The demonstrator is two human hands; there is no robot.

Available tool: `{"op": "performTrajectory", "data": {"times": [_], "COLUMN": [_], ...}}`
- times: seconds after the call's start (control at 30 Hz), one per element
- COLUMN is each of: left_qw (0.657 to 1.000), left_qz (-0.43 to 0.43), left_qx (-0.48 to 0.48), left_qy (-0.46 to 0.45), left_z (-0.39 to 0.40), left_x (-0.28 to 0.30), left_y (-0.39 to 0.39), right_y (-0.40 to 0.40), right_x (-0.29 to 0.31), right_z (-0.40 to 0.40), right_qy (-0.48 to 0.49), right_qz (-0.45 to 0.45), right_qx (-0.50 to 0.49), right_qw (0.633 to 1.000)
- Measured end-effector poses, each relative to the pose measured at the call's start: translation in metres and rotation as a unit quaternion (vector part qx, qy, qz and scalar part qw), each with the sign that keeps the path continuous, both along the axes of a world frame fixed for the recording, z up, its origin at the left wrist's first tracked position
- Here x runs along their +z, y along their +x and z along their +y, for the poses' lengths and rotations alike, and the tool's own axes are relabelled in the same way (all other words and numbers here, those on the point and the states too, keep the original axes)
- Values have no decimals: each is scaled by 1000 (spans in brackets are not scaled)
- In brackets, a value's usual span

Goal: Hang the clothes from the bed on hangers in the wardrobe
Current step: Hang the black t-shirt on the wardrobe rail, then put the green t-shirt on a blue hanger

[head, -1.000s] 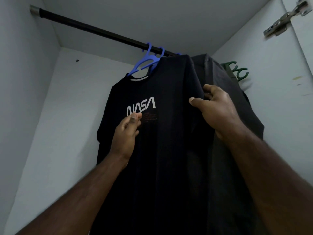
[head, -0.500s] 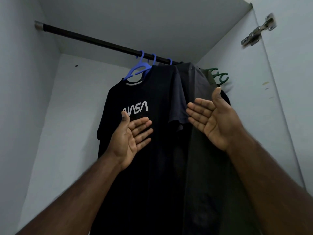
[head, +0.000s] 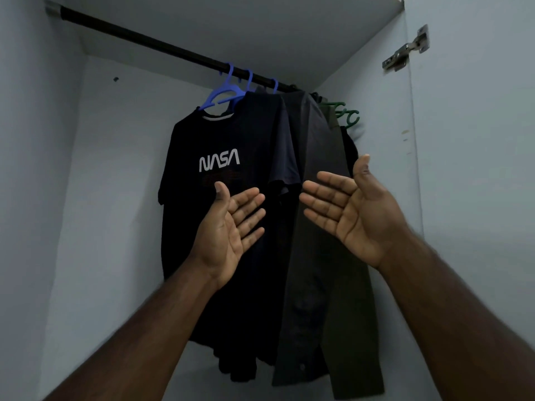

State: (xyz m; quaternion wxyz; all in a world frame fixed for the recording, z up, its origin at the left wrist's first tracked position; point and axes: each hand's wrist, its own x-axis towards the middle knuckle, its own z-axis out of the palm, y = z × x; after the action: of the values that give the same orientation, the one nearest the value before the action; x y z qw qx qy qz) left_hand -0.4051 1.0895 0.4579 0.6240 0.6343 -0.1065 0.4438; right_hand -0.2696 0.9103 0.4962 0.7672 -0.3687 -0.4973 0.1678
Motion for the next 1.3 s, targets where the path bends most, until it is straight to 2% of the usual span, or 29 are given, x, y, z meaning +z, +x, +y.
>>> {"op": "performTrajectory", "data": {"times": [0.37, 0.7, 0.87, 1.03, 1.13, 1.3], "left_qw": [999, 997, 992, 983, 980, 974], "left_qz": [4, 30, 47, 58, 49, 37], "left_qx": [-39, 7, 46, 44, -3, -102], "left_qy": [17, 64, 107, 171, 191, 197], "left_z": [-121, -292, -370, -435, -466, -524], "left_x": [-39, -78, -92, -100, -107, -130], "left_y": [11, 33, 45, 47, 48, 45], "right_y": [-20, -18, -28, -54, -72, -106], "right_x": [-36, -69, -87, -103, -112, -134], "right_z": [-113, -268, -340, -402, -437, -495], "right_qy": [-68, -126, -144, -167, -172, -233], "right_qz": [-17, -26, -33, -99, -130, -171], "right_qx": [-67, -105, -194, -363, -438, -570], "right_qw": [995, 986, 970, 911, 873, 769]}}
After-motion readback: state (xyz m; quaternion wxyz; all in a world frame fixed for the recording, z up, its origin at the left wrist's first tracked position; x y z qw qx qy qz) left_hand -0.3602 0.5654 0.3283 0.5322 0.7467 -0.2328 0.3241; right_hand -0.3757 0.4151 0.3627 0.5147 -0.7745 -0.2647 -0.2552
